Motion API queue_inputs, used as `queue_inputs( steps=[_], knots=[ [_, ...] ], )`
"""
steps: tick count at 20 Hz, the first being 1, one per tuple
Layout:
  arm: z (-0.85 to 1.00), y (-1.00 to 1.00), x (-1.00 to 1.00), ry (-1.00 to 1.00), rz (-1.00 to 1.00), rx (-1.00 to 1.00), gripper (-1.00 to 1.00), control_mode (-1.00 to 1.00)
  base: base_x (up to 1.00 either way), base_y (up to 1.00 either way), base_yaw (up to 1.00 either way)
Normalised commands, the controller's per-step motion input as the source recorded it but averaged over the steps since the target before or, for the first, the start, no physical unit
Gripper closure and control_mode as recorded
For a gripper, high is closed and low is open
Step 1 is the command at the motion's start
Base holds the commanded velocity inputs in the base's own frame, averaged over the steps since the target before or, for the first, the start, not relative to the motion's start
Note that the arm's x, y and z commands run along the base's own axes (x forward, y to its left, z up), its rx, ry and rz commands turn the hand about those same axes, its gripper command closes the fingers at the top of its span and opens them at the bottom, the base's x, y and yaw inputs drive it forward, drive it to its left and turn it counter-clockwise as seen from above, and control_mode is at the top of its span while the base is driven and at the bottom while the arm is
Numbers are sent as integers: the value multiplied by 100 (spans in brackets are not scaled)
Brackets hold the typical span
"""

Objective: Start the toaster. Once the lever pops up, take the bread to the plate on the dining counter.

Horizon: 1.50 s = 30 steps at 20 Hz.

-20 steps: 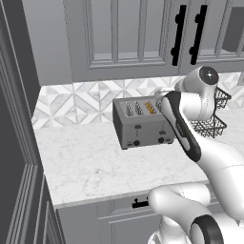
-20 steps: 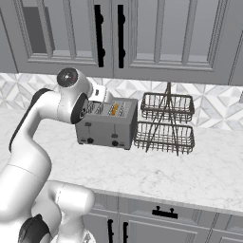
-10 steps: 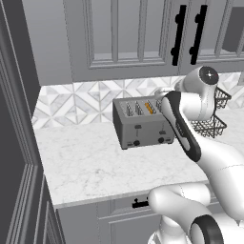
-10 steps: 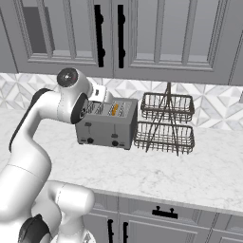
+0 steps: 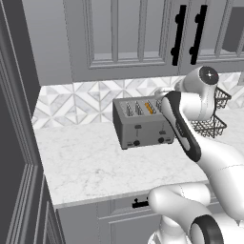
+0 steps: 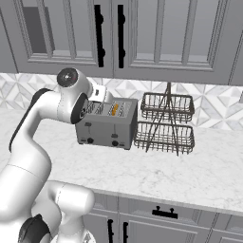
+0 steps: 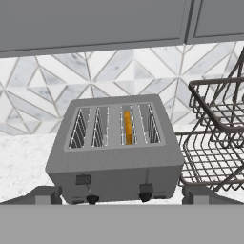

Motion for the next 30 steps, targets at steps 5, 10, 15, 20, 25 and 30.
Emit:
queue_inputs(
  steps=[5,10,15,20,25,30],
  knots=[
    [0,0,0,0,0,0,-100,-100,0,0,0],
    [0,0,0,0,0,0,-100,-100,0,0,0],
    [0,0,0,0,0,0,-100,-100,0,0,0],
    [0,0,0,0,0,0,-100,-100,0,0,0],
    [0,0,0,0,0,0,-100,-100,0,0,0],
    [0,0,0,0,0,0,-100,-100,0,0,0]
  ],
)
